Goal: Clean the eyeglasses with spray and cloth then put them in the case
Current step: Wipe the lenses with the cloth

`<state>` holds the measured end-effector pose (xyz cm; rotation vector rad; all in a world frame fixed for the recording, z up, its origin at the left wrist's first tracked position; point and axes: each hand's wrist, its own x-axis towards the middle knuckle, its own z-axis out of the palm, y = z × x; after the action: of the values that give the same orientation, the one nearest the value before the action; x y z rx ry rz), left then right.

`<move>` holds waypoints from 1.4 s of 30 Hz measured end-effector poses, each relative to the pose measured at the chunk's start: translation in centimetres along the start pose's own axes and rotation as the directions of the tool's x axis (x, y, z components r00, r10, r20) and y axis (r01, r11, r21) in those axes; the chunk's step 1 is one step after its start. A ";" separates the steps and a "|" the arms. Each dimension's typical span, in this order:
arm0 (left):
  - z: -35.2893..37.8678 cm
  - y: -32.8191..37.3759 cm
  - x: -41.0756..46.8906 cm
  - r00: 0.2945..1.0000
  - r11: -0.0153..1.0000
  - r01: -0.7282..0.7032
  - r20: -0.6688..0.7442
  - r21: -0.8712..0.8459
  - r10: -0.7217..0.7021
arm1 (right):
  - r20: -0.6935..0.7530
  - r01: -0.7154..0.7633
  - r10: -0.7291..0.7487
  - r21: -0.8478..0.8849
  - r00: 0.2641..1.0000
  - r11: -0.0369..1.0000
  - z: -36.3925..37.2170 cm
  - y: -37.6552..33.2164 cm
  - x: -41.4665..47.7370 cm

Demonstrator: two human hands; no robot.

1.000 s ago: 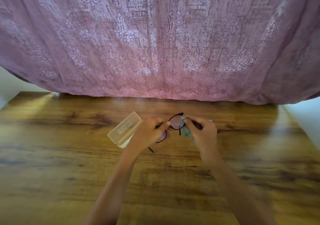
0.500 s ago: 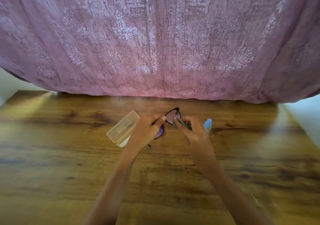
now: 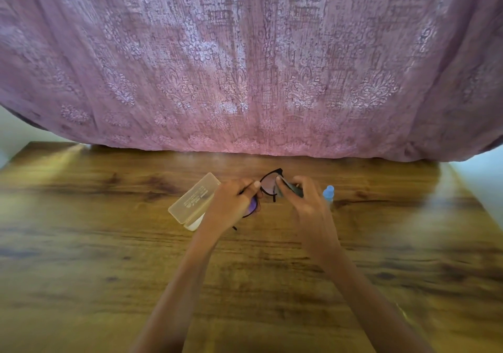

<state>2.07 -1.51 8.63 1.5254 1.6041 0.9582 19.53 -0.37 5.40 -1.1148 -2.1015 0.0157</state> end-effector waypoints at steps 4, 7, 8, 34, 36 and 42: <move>0.1 0.0 0.1 1.000 1.000 -0.006 -0.006 0.014 0.006 | 0.002 0.008 -0.008 -0.009 1.000 1.000 -0.2 -0.4 0.1; 0.2 -0.1 0.2 1.000 0.999 0.001 -0.004 0.037 -0.001 | 0.063 0.066 -0.067 0.022 0.996 0.998 -0.1 -1.2 -0.2; 0.2 -0.1 0.2 1.000 0.999 0.000 -0.005 0.045 0.000 | 0.079 0.073 -0.075 0.031 0.994 0.997 0.0 -1.3 -0.2; 0.1 0.7 -0.2 0.998 0.993 -0.032 -0.047 0.111 0.038 | 0.012 0.084 -0.084 0.001 0.996 0.996 1.2 -1.2 0.1; 0.1 0.7 -0.2 0.998 0.992 -0.039 -0.042 0.119 0.045 | -0.004 0.065 -0.065 0.009 0.998 0.998 1.1 -0.9 0.1; 0.1 0.4 -0.3 0.998 0.996 -0.017 -0.051 0.086 0.022 | -0.059 -0.019 0.017 -0.031 0.998 0.999 1.0 0.6 0.8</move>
<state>2.30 -1.75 8.92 1.5882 1.6887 0.9575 19.07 0.90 4.98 -1.1391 -2.0463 -0.0415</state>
